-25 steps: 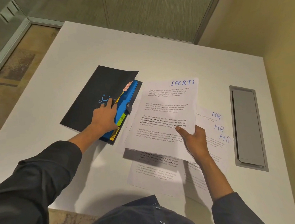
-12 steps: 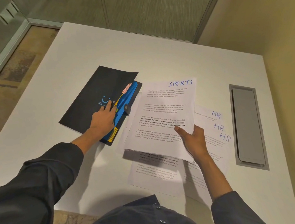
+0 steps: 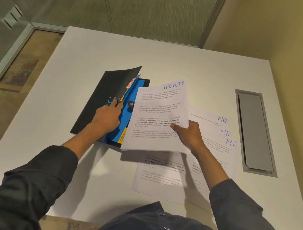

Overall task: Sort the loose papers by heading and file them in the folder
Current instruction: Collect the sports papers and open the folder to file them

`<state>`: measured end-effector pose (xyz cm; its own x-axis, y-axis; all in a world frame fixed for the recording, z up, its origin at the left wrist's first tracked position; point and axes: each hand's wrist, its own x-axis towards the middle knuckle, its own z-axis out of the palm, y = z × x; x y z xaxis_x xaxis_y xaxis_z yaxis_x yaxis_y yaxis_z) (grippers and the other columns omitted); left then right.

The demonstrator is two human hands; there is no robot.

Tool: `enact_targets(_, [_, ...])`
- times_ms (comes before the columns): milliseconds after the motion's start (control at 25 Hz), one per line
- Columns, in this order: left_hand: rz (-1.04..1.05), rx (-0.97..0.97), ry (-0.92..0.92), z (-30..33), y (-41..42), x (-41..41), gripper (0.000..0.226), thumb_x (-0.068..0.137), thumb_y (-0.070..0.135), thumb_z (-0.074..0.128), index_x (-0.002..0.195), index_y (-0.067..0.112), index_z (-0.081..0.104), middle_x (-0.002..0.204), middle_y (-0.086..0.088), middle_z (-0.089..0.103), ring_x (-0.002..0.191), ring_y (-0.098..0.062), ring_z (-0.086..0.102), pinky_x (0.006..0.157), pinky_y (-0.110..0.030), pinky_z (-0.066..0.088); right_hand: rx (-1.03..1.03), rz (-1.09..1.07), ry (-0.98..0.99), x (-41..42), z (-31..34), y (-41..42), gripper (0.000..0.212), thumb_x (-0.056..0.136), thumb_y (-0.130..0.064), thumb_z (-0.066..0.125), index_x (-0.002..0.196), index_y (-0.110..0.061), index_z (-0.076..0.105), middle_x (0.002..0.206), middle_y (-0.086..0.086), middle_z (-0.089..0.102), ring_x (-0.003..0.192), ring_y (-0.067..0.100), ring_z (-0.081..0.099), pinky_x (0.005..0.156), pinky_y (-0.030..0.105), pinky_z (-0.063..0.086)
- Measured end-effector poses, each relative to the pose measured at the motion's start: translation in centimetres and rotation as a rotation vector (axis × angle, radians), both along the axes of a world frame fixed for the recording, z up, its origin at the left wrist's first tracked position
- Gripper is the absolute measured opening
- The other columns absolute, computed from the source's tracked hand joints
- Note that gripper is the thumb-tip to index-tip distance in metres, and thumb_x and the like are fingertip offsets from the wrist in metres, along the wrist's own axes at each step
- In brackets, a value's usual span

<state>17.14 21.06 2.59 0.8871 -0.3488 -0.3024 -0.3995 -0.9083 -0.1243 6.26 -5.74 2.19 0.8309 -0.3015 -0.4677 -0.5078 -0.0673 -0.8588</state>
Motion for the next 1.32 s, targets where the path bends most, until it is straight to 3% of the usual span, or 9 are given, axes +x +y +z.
enact_targets(280, [-0.039, -0.005, 0.024, 0.0, -1.5, -1.1, 0.069, 0.095, 0.028, 0.049, 0.153, 0.016, 0.014, 0.158, -0.012, 0.020, 0.106, -0.035, 0.061, 0.080, -0.042, 0.054, -0.099, 0.022, 0.045, 3.8, 0.7, 0.3, 0.031, 0.083, -0.018, 0.076, 0.112, -0.011, 0.072, 0.100, 0.003, 0.075, 0.092, 0.023, 0.071, 0.089, 0.042, 0.058])
enact_targets(440, [-0.076, -0.034, 0.025, 0.0, -2.4, -1.6, 0.069, 0.095, 0.035, 0.051, 0.151, 0.015, 0.016, 0.156, -0.012, 0.025, 0.110, -0.032, 0.060, 0.081, -0.040, 0.055, -0.148, 0.043, 0.054, 4.6, 1.2, 1.1, 0.034, 0.085, -0.014, 0.073, 0.118, -0.006, 0.069, 0.107, 0.008, 0.072, 0.091, 0.026, 0.069, 0.074, 0.029, 0.054])
enact_targets(560, [-0.113, -0.020, 0.047, -0.4, -3.0, -2.0, 0.067, 0.094, 0.034, 0.054, 0.149, 0.015, 0.020, 0.151, -0.013, 0.032, 0.107, -0.030, 0.062, 0.078, -0.039, 0.055, -0.204, 0.058, 0.033, 4.7, 1.6, 2.3, 0.030, 0.087, -0.014, 0.069, 0.116, -0.006, 0.068, 0.106, 0.011, 0.072, 0.086, 0.027, 0.067, 0.070, 0.030, 0.052])
enact_targets(680, [-0.100, -0.041, 0.058, -0.4, -3.8, -2.3, 0.063, 0.095, 0.032, 0.053, 0.147, 0.015, 0.024, 0.147, -0.013, 0.036, 0.105, -0.029, 0.062, 0.079, -0.041, 0.057, -0.283, 0.032, 0.057, 4.5, 1.4, 3.7, 0.034, 0.088, -0.020, 0.068, 0.119, -0.009, 0.067, 0.115, 0.010, 0.071, 0.094, 0.030, 0.068, 0.075, 0.034, 0.055])
enact_targets(840, [-0.080, -0.083, 0.061, 0.3, -4.8, -2.5, 0.059, 0.095, 0.031, 0.052, 0.145, 0.015, 0.026, 0.142, -0.012, 0.039, 0.106, -0.028, 0.061, 0.080, -0.040, 0.056, -0.380, 0.016, 0.070, 3.8, 0.8, 5.6, 0.037, 0.091, -0.025, 0.064, 0.124, -0.009, 0.064, 0.120, 0.009, 0.069, 0.099, 0.030, 0.067, 0.067, 0.026, 0.044])
enact_targets(960, [-0.066, -0.112, 0.063, 0.9, -5.6, -2.8, 0.058, 0.094, 0.031, 0.056, 0.142, 0.013, 0.030, 0.135, -0.012, 0.044, 0.100, -0.028, 0.063, 0.077, -0.039, 0.056, -0.360, 0.015, 0.059, 3.6, 0.2, 7.2, 0.037, 0.093, -0.026, 0.063, 0.126, -0.009, 0.061, 0.122, 0.009, 0.067, 0.098, 0.028, 0.066, 0.062, 0.024, 0.045])
enact_targets(1160, [-0.074, -0.146, 0.063, 2.2, -7.2, -3.1, 0.061, 0.093, 0.030, 0.058, 0.144, 0.012, 0.029, 0.131, -0.014, 0.047, 0.099, -0.032, 0.063, 0.079, -0.042, 0.055, -0.356, 0.040, 0.031, 4.3, -1.2, 9.2, 0.039, 0.094, -0.023, 0.062, 0.129, -0.008, 0.059, 0.128, 0.013, 0.064, 0.109, 0.033, 0.062, 0.079, 0.032, 0.050])
enact_targets(1320, [-0.077, -0.196, 0.055, 3.1, -7.9, -3.5, 0.057, 0.098, 0.033, 0.049, 0.146, 0.012, 0.028, 0.136, -0.014, 0.046, 0.103, -0.032, 0.063, 0.084, -0.043, 0.054, -0.314, 0.074, -0.005, 4.5, -2.2, 10.2, 0.030, 0.096, -0.020, 0.058, 0.123, -0.007, 0.060, 0.115, 0.013, 0.067, 0.103, 0.030, 0.062, 0.082, 0.036, 0.051])
